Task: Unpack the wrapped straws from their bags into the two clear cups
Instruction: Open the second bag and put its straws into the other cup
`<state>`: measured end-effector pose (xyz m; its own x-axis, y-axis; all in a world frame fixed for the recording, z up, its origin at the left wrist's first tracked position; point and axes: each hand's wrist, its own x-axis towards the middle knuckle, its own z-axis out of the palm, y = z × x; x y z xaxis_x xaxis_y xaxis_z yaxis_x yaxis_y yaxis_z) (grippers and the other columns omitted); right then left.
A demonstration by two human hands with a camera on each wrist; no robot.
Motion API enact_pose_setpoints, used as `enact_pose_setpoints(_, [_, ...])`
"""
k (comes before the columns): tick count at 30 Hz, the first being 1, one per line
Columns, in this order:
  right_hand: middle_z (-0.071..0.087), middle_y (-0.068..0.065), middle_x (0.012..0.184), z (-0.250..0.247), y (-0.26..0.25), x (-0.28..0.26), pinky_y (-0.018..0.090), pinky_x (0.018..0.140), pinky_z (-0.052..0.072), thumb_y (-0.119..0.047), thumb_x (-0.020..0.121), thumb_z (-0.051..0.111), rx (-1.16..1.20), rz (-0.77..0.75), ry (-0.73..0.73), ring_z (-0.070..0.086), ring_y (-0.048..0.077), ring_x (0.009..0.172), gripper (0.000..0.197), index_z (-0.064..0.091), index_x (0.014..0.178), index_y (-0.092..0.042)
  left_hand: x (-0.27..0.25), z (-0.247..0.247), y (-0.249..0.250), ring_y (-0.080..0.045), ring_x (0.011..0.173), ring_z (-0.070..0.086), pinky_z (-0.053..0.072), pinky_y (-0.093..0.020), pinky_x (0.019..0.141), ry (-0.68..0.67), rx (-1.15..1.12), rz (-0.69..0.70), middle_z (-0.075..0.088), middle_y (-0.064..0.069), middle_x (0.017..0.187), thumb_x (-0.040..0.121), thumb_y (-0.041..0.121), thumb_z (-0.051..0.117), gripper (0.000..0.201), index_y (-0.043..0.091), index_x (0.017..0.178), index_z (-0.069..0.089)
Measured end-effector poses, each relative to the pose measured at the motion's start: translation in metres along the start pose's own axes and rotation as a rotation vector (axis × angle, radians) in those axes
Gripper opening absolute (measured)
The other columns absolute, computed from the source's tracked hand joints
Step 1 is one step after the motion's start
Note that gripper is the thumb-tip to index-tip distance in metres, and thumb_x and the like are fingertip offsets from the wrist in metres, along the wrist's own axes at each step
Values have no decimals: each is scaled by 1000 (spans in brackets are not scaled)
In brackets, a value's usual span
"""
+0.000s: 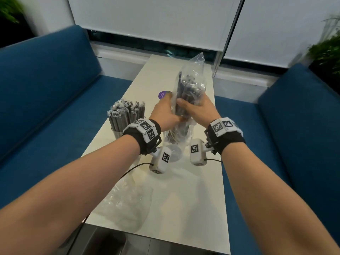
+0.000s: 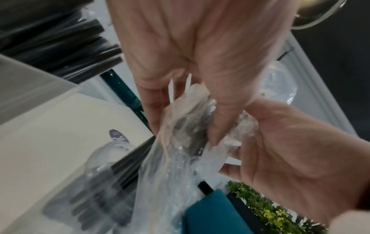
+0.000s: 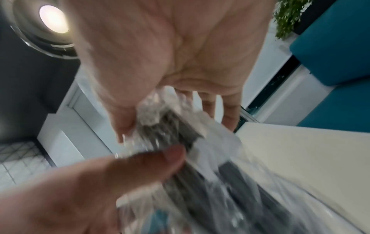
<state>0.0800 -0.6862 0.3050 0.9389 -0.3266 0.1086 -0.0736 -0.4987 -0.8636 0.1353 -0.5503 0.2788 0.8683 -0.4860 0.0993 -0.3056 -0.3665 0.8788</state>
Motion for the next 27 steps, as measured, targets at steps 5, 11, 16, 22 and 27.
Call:
enact_pose_setpoints(5, [75, -6, 112, -7, -9, 6, 41, 95, 59, -52, 80, 82, -168, -56, 19, 72, 16, 101, 45, 65, 115, -30, 3, -10, 6, -27, 102, 68, 59, -40, 87, -41, 103, -13, 67, -2, 114, 75, 28, 87, 80, 22, 140, 40])
enact_pose_setpoints(11, [63, -7, 111, -23, -6, 7, 25, 73, 48, -48, 78, 86, -101, 7, 138, 65, 12, 95, 79, 43, 139, -23, 3, -24, 7, -26, 109, 64, 54, -45, 98, -109, 98, -101, 60, -1, 127, 64, 20, 91, 106, 19, 152, 32])
enact_pose_setpoints(16, [67, -7, 106, -21, -2, 6, 36, 92, 55, -36, 91, 77, -255, -22, 35, 64, 15, 101, 38, 64, 120, -16, 0, -23, 10, -29, 100, 71, 58, -48, 92, -162, 105, -70, 66, -6, 117, 67, 14, 84, 92, 24, 148, 43])
enact_pose_setpoints(22, [65, -13, 101, -22, 2, -1, 42, 98, 56, -32, 92, 75, -210, -40, 113, 67, 16, 102, 28, 67, 114, -16, 0, -22, 13, -28, 101, 70, 58, -45, 91, -121, 116, -71, 63, -5, 123, 65, 22, 88, 85, 24, 140, 47])
enact_pose_setpoints(27, [72, 0, 108, -22, 0, -9, 28, 82, 46, -40, 98, 66, -360, -31, 18, 67, 19, 99, 31, 70, 119, -16, -2, -28, 13, -28, 98, 71, 59, -46, 90, -163, 166, -44, 63, -6, 124, 74, 6, 81, 77, 20, 142, 48])
